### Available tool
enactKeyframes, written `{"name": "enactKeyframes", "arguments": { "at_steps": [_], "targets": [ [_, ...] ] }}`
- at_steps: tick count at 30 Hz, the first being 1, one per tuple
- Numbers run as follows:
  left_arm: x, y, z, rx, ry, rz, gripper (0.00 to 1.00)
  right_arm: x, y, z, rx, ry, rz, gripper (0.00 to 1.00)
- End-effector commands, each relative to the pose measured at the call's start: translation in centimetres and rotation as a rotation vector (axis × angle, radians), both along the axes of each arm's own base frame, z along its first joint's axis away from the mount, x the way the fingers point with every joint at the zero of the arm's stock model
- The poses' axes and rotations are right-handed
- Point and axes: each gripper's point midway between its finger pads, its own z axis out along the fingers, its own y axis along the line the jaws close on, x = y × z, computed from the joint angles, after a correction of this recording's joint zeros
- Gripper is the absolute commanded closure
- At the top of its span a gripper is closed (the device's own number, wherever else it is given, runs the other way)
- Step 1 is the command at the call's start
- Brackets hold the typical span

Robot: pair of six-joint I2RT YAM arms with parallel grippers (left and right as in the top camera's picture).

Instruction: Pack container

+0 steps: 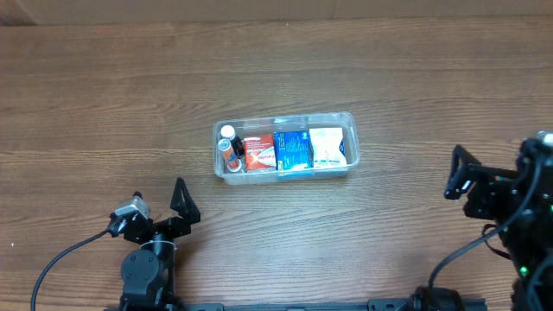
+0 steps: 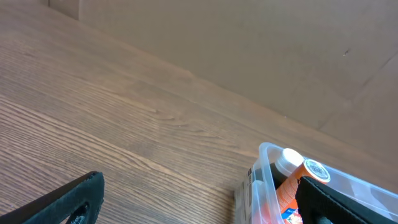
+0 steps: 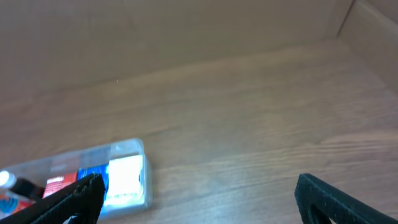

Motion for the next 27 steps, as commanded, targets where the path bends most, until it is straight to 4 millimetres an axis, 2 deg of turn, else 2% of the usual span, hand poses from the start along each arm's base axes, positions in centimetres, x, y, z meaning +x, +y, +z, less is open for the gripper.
{"name": "enactKeyframes", "arguments": {
  "at_steps": [1,4,7,13,17,21,25,27],
  "targets": [
    [-0.1,0.0,0.2,-0.006,-0.010,0.005,0.00,1.3,1.4,-4.6,0.034,0.060,0.086,0.00],
    [-0.1,0.0,0.2,-0.006,-0.010,0.005,0.00,1.3,2.4,-9.9,0.069,0.077,0.137,0.00],
    [-0.1,0.0,0.2,-0.006,-0.010,0.005,0.00,-0.5,2.9,-14.0,0.086,0.072,0.150,0.00],
    [-0.1,0.0,0.2,-0.006,-0.010,0.005,0.00,-2.7,3.4,-19.3,0.087,0.034,0.161,0.00],
    [-0.1,0.0,0.2,-0.006,-0.010,0.005,0.00,-2.7,3.4,-20.7,0.080,-0.003,0.162,0.00],
    [-0.1,0.0,0.2,-0.006,-0.010,0.005,0.00,-1.3,3.6,-22.0,0.077,-0.073,0.186,0.00],
    [-0.1,0.0,0.2,-0.006,-0.010,0.005,0.00,-1.0,3.8,-23.6,0.084,-0.073,0.198,0.00],
    [-0.1,0.0,0.2,-0.006,-0.010,0.005,0.00,-1.0,3.8,-23.8,0.083,-0.071,0.196,0.00]
  ]
}}
